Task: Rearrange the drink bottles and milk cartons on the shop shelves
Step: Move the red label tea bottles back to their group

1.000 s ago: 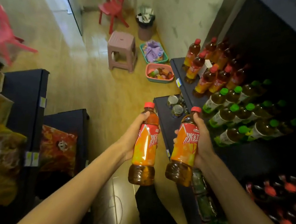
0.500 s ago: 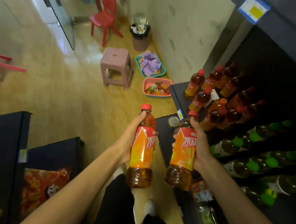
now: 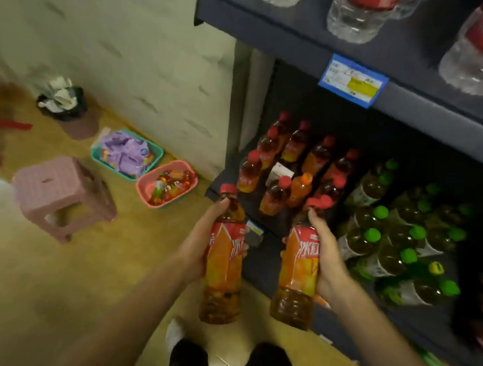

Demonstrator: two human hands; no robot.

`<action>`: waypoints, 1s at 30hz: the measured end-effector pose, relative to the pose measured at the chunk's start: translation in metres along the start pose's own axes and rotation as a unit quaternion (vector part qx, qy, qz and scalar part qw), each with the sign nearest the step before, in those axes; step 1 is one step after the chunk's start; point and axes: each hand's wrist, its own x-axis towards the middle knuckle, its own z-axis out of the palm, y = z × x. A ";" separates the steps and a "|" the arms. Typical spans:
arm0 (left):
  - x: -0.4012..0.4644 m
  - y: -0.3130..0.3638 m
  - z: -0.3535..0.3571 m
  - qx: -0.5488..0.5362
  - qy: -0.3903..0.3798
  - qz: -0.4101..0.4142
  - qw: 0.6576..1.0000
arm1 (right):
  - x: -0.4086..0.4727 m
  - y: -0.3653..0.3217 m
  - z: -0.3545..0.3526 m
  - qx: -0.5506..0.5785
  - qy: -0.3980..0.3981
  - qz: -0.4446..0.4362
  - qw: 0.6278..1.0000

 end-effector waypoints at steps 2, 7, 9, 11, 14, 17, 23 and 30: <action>0.009 0.011 -0.003 0.040 -0.004 -0.030 0.999 | -0.001 0.006 0.007 0.027 0.020 -0.006 0.999; 0.031 0.015 0.002 0.093 -0.048 -0.103 0.989 | 0.001 0.014 0.010 0.086 0.077 -0.025 0.993; 0.038 0.016 0.006 0.114 -0.051 -0.108 0.986 | 0.006 0.015 0.003 0.088 0.098 -0.031 0.991; 0.043 0.014 0.009 0.120 -0.051 -0.107 0.986 | 0.009 0.015 -0.005 0.089 0.112 -0.036 0.989; 0.048 0.011 0.011 0.126 -0.050 -0.113 0.984 | 0.012 0.015 -0.011 0.099 0.123 -0.042 0.987; 0.056 0.010 0.010 0.127 -0.044 -0.103 0.986 | 0.016 0.012 -0.013 0.113 0.131 -0.057 0.983; 0.065 0.014 0.008 0.128 -0.038 -0.110 0.985 | 0.022 -0.005 -0.008 0.114 0.135 -0.090 0.980; 0.072 0.038 -0.013 0.148 -0.027 -0.112 0.982 | 0.036 -0.011 0.027 0.080 0.195 -0.132 0.969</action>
